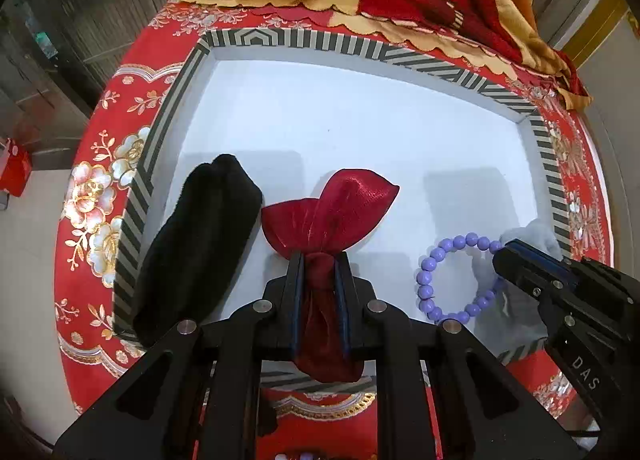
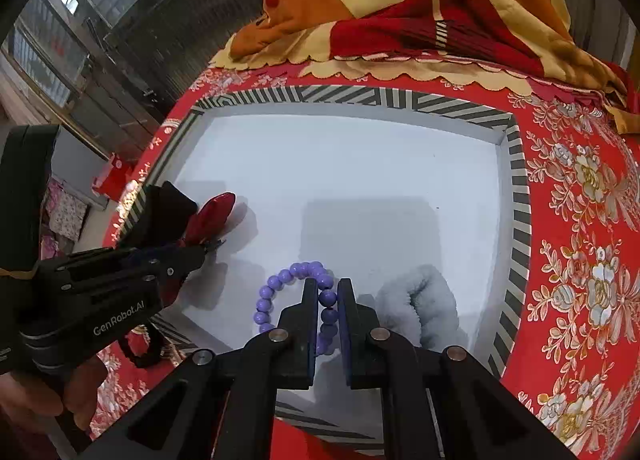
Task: Organize jewelry
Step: 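Release the red bow in the tray with the left tool while the right releases the bracelet, then withdraw both open tools from the tray over the remaining accessories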
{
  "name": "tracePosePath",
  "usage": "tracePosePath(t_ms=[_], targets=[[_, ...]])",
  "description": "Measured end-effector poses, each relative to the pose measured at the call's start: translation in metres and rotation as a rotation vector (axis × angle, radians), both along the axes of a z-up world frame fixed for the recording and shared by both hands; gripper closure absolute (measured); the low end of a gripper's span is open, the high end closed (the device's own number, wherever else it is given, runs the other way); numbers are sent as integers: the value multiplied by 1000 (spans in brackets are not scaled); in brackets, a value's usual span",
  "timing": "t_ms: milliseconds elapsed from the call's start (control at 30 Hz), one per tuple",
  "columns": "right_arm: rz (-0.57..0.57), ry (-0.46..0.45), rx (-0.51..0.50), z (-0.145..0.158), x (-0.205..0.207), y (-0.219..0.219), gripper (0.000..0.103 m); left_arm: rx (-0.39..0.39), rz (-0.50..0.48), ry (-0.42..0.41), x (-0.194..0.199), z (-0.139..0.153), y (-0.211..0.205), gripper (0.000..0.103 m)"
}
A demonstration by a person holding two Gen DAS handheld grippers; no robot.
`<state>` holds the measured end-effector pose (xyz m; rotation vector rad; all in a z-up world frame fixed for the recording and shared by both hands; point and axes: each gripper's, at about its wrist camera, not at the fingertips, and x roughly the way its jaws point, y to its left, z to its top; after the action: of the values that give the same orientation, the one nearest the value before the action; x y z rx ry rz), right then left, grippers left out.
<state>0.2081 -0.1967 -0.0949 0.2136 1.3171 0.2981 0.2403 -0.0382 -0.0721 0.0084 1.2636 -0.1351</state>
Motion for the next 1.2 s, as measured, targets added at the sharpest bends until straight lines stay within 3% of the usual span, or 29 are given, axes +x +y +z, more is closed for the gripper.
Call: tracePosePath(t_ms=[133, 233, 600, 1200], targets=[[19, 12, -16, -4, 0, 3, 90, 22, 0, -8, 0, -2, -1, 90], [25, 12, -4, -2, -2, 4, 70, 27, 2, -7, 0, -3, -1, 85], [-12, -45, 16, 27, -26, -8, 70, 11, 34, -31, -13, 14, 2, 50], [-65, -141, -18, 86, -92, -14, 64, 14, 53, -158, -89, 73, 6, 50]])
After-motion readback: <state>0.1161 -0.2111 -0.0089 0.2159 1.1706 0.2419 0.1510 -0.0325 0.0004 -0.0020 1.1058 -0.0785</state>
